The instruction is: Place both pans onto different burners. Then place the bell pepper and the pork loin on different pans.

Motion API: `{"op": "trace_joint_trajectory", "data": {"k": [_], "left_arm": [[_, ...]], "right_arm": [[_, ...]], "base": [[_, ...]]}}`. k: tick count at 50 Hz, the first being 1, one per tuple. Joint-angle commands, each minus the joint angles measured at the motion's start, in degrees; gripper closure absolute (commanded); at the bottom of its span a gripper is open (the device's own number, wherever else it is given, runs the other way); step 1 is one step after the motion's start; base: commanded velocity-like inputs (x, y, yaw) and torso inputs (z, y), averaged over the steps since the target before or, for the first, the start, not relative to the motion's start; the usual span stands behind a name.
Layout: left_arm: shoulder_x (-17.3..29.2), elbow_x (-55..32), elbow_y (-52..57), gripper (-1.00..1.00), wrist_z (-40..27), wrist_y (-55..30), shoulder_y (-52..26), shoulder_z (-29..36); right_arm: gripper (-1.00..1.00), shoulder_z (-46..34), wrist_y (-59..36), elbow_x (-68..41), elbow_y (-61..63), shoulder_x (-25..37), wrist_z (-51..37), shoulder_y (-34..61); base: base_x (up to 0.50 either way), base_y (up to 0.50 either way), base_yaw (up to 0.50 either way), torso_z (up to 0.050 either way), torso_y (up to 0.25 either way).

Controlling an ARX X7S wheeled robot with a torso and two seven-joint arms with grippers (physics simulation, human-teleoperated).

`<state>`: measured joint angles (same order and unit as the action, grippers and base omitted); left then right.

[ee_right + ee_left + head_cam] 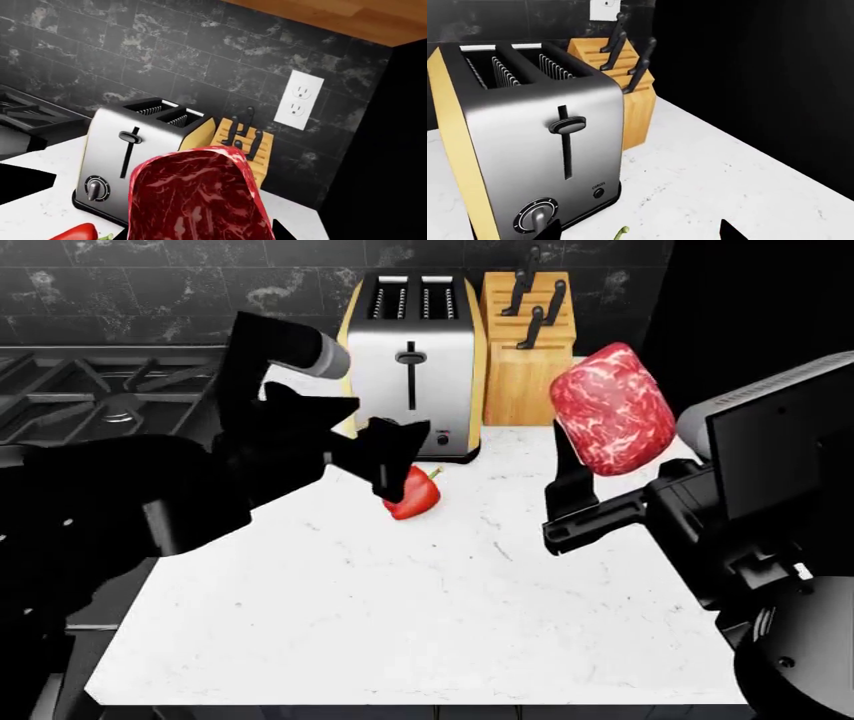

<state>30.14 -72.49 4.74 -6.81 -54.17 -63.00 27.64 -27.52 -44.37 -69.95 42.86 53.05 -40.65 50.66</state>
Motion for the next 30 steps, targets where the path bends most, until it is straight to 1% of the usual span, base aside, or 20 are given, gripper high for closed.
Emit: {"op": "trace_joint_trajectory", "data": {"k": [1,3,6,11,19,30], "left_arm": [[-0.9,6.0,-9.1,-1.0,8.4,-1.0,-5.4,6.1],[-1.0,7.2,-10.2,-1.0,9.8,-0.7,-5.9,7.1],[-1.0,11.4,-11.3,-1.0,12.4,1.4,-6.5,9.9],[-2.0,14.2,-15.6,-1.0,15.7,3.6,-7.1,11.7],[-3.3,16.0,-20.4,-1.0,19.7,5.4,-7.9,13.2],[-4.6,17.1,-24.6,-1.0,22.2,5.6,-7.9,15.1]], "right_arm": [[1.0,1.7,-0.1,3.1,0.2,-0.1,0.6,0.7],[1.0,1.6,-0.1,3.1,0.3,-0.1,0.7,0.7],[1.0,1.5,-0.1,3.2,0.4,0.0,1.0,0.7],[1.0,2.0,0.1,2.7,0.5,0.3,0.5,0.6],[1.0,2.0,-0.2,2.3,0.9,0.4,0.0,0.9],[1.0,2.0,-0.2,2.3,1.2,0.6,0.1,1.0]], "base": [[0.0,0.0,0.0,0.0,0.0],[0.0,0.0,0.0,0.0,0.005],[0.0,0.0,0.0,0.003,0.0],[0.0,0.0,0.0,0.0,0.002],[0.0,0.0,0.0,0.0,0.0],[0.0,0.0,0.0,0.001,0.002]]}}
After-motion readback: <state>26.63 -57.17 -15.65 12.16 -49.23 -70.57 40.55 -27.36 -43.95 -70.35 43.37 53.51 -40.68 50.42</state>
